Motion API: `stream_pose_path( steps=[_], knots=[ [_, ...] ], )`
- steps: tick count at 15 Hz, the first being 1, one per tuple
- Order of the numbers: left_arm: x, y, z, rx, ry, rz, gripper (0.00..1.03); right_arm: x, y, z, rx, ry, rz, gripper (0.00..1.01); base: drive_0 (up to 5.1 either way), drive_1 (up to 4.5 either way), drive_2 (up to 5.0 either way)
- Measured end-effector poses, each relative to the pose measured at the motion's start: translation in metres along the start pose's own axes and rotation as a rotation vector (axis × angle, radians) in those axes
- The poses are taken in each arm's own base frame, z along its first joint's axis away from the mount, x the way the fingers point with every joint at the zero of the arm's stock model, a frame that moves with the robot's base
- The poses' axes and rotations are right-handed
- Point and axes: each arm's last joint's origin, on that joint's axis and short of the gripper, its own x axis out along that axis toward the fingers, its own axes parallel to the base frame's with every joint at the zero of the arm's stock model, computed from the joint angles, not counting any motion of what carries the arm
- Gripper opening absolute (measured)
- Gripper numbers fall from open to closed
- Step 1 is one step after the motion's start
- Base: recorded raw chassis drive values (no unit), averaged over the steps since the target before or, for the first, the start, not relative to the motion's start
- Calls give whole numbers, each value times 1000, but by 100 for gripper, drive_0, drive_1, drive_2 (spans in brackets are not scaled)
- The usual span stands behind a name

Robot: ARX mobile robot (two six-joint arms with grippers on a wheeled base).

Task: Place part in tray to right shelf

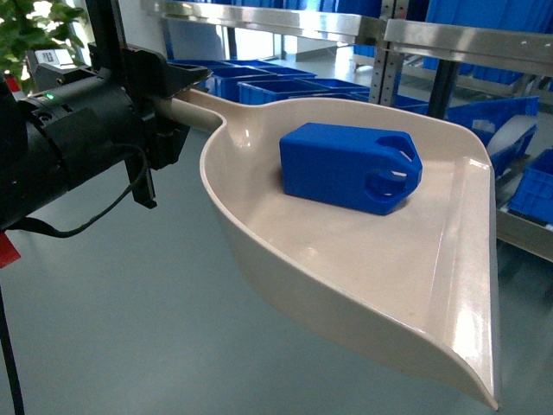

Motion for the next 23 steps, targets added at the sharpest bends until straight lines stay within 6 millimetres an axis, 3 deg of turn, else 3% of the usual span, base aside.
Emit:
stream_pose_path(
  steps=[23],
  knots=[
    [0,0,0,0,1,0,12,0,0,0,0,-1,0,98,-162,-162,-162]
  ],
)
